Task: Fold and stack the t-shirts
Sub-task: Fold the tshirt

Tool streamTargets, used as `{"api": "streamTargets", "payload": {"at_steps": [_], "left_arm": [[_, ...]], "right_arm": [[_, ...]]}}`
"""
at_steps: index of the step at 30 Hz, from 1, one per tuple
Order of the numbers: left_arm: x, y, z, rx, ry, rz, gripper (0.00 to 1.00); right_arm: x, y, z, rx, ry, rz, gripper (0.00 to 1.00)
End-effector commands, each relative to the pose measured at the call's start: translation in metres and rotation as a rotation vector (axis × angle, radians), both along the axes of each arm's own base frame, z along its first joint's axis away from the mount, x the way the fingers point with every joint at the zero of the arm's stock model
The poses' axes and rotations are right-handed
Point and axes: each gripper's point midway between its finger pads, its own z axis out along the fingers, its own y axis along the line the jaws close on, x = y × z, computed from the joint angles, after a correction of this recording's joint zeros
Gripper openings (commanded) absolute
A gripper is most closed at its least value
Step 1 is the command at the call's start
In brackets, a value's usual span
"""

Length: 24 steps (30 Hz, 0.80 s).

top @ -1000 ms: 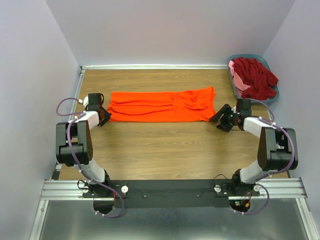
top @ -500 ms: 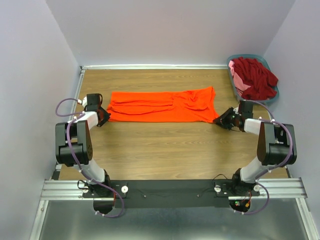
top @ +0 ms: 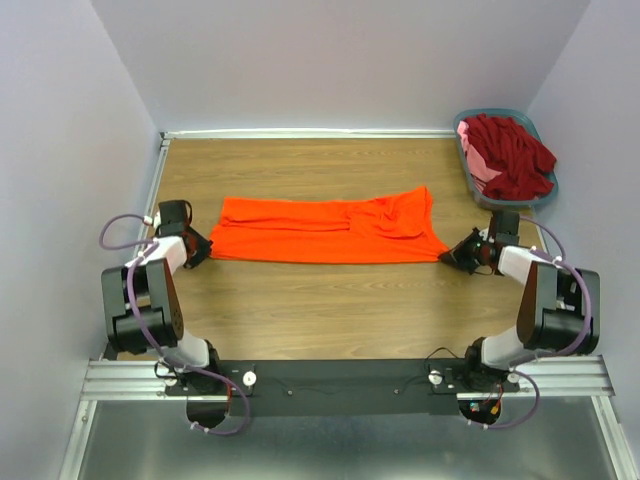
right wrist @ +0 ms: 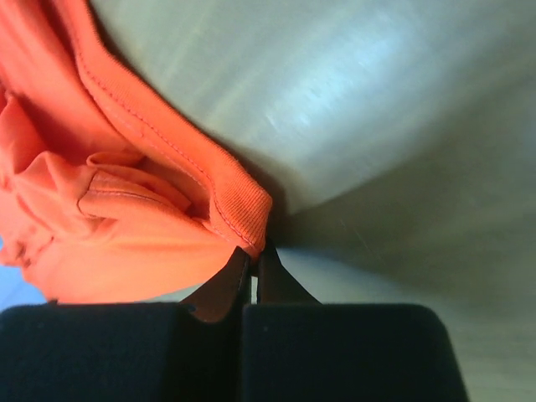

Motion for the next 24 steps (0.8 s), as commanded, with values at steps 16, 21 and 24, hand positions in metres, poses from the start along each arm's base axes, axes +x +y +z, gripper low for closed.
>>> {"api": "streamTargets", "payload": {"at_steps": [16, 21, 24], "left_arm": [[-0.070, 0.010, 0.038, 0.079, 0.014, 0.078, 0.66], [-0.053, 0.011, 0.103, 0.151, -0.145, 0.075, 0.78], [-0.036, -0.023, 0.131, 0.153, -0.222, -0.005, 0.77]], "right_arm": [[-0.048, -0.042, 0.043, -0.255, 0.045, -0.060, 0.55], [-0.012, -0.030, 0.101, -0.298, -0.146, 0.068, 0.55], [0.008, -0.002, 0.116, -0.313, -0.215, 0.218, 0.53]]}}
